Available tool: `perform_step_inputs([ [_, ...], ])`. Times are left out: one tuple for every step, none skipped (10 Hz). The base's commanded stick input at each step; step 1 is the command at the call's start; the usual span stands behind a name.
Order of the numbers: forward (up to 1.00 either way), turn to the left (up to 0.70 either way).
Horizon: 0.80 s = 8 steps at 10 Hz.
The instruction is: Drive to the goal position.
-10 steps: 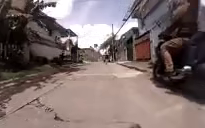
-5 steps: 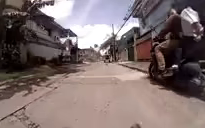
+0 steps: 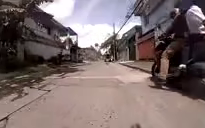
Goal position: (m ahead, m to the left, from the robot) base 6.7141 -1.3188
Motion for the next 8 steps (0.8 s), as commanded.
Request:
perform_step_inputs([
  [0.70, -0.33],
  [0.70, -0.33],
  [0.70, -0.30],
  [0.70, -0.14],
  [0.70, 0.01],
  [0.70, 0.02],
  [0.70, 0.02],
  [0.70, 0.02],
])
